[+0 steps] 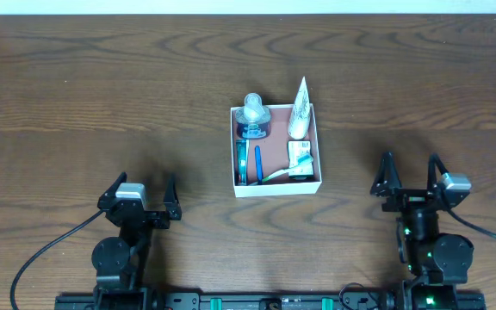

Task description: Pack container

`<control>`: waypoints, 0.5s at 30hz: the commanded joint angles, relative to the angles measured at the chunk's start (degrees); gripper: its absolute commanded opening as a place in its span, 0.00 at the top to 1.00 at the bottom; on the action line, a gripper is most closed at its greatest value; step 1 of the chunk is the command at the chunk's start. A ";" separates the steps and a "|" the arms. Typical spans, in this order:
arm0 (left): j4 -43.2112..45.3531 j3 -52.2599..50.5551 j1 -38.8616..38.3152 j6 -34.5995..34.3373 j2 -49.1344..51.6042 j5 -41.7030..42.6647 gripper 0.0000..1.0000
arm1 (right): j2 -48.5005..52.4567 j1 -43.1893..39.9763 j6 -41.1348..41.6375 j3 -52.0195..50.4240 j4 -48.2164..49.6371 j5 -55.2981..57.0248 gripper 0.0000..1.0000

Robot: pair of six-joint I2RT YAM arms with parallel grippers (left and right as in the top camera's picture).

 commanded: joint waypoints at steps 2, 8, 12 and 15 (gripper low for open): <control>-2.01 -0.94 0.35 0.17 0.00 0.87 0.02 | -3.58 0.48 -0.74 -2.14 -1.92 -1.07 0.01; -2.01 -0.94 0.35 0.17 0.00 0.87 0.02 | -6.60 0.48 -1.11 -4.74 -3.74 -2.21 0.01; -2.01 -0.94 0.35 0.15 0.00 0.87 0.02 | -7.41 0.48 -1.97 -4.76 -8.94 -2.16 0.01; -2.01 -0.94 0.35 0.17 0.00 0.85 0.02 | -9.18 0.48 -5.66 -4.76 -13.22 -2.19 0.01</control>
